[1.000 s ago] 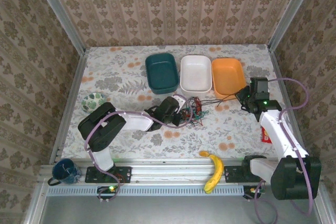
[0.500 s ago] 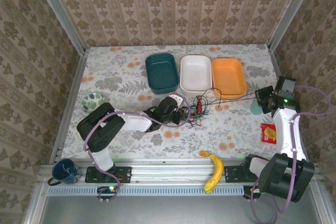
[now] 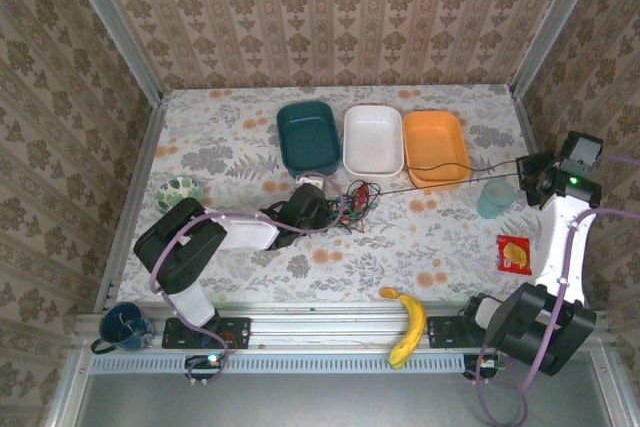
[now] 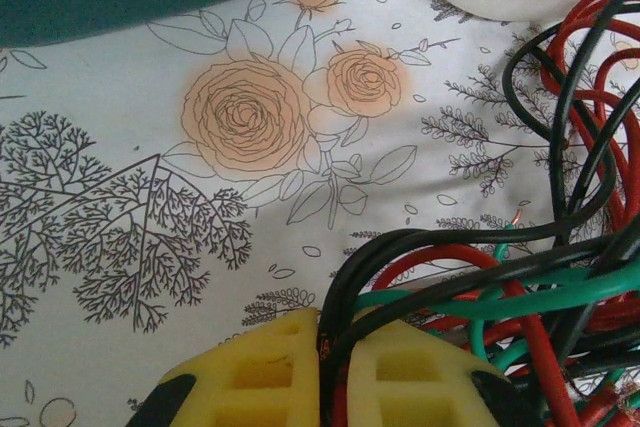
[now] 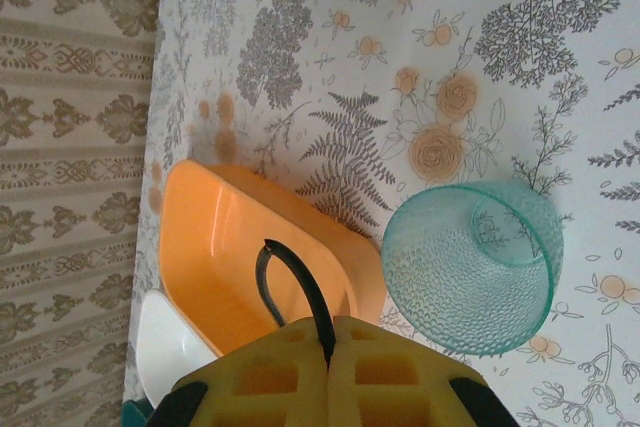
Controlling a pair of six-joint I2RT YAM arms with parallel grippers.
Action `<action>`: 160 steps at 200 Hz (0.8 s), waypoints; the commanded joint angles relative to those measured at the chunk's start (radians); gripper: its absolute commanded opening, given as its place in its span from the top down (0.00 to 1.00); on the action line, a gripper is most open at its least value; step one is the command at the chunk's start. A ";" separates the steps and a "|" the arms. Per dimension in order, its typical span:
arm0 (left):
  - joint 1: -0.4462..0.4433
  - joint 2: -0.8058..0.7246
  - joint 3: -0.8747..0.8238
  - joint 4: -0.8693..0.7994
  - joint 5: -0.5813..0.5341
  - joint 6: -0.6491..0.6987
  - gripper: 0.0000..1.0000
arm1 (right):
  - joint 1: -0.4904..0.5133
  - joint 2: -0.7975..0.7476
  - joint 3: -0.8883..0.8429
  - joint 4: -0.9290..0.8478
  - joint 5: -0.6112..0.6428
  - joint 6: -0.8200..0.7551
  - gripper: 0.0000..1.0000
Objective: Untangle the cables
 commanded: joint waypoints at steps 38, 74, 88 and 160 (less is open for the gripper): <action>0.162 0.049 -0.133 -0.452 -0.259 -0.183 0.91 | -0.121 -0.020 0.073 0.400 0.108 0.038 1.00; 0.204 0.061 -0.138 -0.500 -0.259 -0.232 0.74 | -0.143 -0.012 0.104 0.521 0.000 0.132 1.00; 0.213 0.069 -0.142 -0.505 -0.253 -0.246 0.72 | -0.151 -0.008 0.109 0.511 -0.018 0.153 1.00; 0.222 0.089 -0.123 -0.531 -0.252 -0.257 0.42 | -0.137 -0.053 -0.097 0.856 -0.117 0.314 1.00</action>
